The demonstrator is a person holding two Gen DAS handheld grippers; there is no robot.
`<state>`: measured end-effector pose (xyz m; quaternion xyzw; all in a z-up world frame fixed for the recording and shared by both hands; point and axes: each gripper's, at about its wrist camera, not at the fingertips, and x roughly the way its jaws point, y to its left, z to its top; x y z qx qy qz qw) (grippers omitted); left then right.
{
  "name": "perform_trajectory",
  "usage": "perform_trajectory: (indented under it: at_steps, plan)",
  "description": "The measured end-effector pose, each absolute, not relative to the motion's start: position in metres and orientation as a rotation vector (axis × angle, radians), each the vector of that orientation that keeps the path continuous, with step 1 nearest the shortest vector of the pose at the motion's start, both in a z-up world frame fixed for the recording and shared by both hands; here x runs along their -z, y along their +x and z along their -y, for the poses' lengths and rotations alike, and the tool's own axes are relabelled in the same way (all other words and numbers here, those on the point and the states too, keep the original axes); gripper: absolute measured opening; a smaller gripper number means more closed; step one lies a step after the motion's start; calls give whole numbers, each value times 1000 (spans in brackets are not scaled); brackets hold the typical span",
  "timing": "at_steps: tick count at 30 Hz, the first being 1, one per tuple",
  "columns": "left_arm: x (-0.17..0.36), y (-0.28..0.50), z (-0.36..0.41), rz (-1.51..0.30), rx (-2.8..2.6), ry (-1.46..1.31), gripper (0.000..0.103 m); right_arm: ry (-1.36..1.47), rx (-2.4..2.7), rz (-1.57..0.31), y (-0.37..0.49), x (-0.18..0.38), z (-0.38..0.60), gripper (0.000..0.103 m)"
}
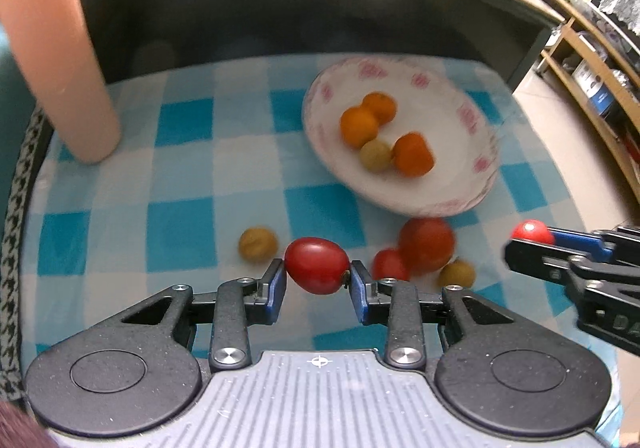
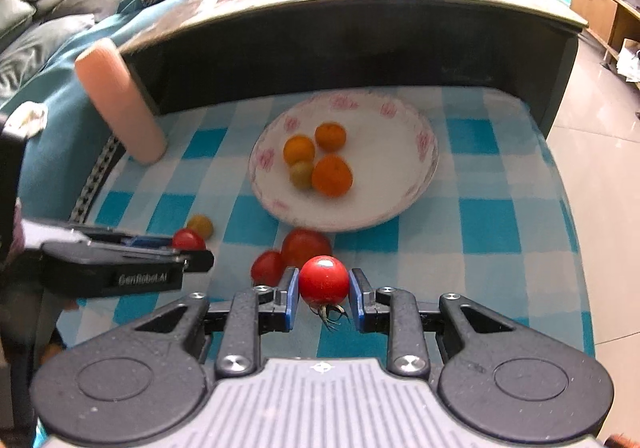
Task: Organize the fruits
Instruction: 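Carry both tomatoes over the plate and open the left gripper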
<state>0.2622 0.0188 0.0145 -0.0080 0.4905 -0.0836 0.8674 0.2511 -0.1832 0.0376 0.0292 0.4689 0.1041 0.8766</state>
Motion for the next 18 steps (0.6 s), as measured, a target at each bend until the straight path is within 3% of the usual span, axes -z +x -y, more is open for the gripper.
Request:
perform_trajectory:
  at_steps: [18]
  plan:
    - [-17,311,24,-1007,211,-23,43,74,-144,-973,324,-23,197,41]
